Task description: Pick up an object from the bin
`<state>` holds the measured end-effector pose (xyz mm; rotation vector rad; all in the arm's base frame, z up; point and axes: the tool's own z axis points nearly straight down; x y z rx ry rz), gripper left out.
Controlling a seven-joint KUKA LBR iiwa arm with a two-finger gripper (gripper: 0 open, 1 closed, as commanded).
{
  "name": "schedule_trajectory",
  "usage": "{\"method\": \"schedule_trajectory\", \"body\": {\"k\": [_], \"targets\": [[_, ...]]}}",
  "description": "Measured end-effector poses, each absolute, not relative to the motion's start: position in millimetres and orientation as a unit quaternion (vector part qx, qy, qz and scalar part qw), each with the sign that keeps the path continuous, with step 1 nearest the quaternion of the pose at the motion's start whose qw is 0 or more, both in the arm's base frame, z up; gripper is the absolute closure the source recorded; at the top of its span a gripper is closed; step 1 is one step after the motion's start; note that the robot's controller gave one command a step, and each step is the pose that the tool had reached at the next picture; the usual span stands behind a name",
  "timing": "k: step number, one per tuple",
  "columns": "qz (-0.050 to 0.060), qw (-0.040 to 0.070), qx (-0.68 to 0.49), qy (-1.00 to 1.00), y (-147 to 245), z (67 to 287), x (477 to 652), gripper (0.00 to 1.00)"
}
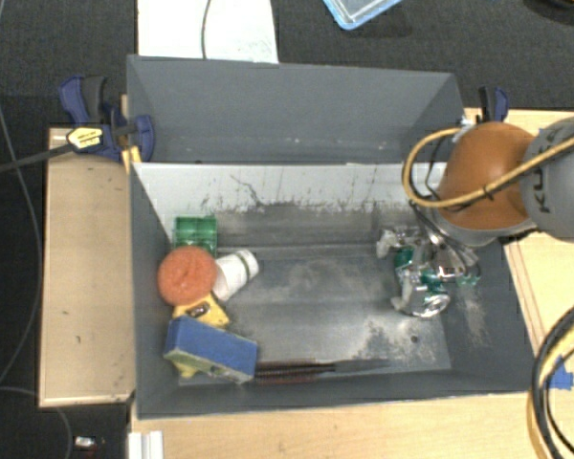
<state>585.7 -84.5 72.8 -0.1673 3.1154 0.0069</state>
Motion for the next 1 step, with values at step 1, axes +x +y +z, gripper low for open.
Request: {"method": "schedule_trajectory", "body": {"k": [1], "targets": [[0.003,0.008,-0.099,0.995,-109.0,74.3,548.7,0.00]]}}
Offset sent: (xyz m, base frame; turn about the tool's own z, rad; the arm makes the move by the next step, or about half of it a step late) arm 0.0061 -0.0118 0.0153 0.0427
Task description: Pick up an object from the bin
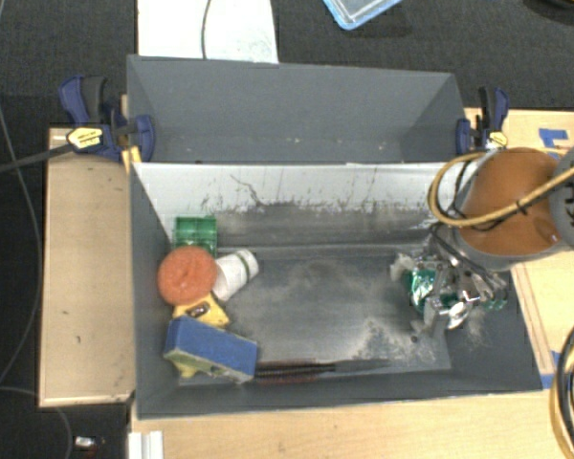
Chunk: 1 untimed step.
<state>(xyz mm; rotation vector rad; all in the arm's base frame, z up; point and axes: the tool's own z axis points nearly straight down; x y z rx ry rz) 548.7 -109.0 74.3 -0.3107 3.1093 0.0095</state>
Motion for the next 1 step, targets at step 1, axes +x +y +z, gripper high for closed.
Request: {"method": "schedule_trajectory", "body": {"k": [1], "targets": [[0.002,0.011,-0.051,0.999,-104.2,84.3,572.7,0.00]]}}
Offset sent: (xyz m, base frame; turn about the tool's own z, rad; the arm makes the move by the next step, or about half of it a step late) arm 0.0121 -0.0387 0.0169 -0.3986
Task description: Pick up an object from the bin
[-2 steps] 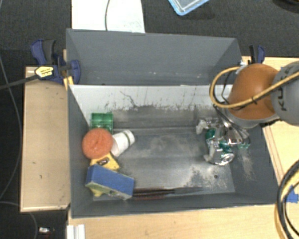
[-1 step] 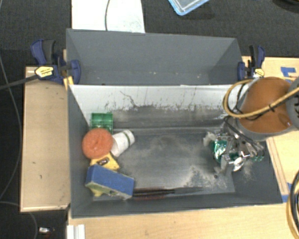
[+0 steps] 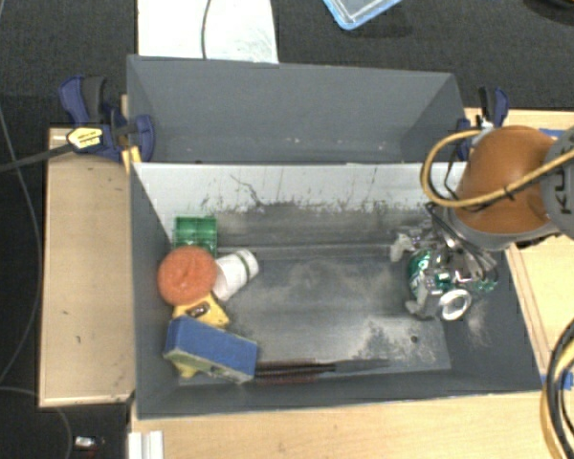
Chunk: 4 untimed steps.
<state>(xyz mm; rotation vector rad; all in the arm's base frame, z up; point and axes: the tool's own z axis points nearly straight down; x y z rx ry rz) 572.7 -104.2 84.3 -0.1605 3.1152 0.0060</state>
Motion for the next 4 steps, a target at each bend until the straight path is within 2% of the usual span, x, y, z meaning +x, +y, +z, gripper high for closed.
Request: {"method": "schedule_trajectory", "body": {"k": [1,2,3,4], "targets": [[0.001,0.010,-0.152,0.988,-122.9,87.7,571.3,0.00],[0.000,0.013,-0.223,0.975,-132.9,93.8,577.8,0.00],[0.003,0.014,-0.073,0.997,-135.3,98.5,581.1,0.00],[0.000,0.015,-0.165,0.986,-148.6,135.4,584.0,0.00]]}}
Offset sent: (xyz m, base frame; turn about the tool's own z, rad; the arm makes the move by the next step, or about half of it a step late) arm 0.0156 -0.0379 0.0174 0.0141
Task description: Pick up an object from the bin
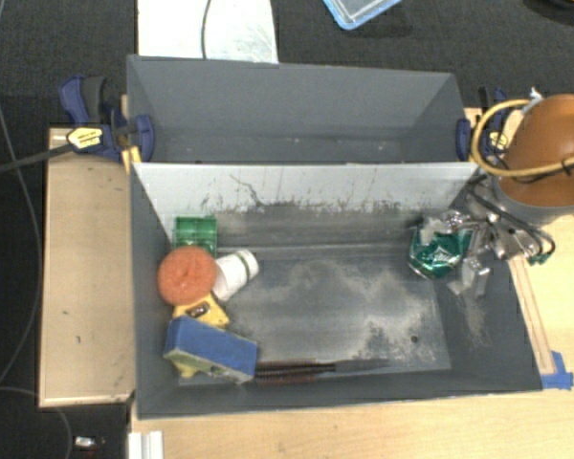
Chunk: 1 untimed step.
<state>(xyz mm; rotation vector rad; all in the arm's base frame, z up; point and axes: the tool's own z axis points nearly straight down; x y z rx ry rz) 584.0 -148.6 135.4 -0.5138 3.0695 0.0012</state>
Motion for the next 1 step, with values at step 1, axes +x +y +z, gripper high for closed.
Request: {"method": "schedule_trajectory", "body": {"k": [1], "targets": [[0.003,0.015,-0.097,0.995,-149.4,162.7,583.6,1.00]]}}
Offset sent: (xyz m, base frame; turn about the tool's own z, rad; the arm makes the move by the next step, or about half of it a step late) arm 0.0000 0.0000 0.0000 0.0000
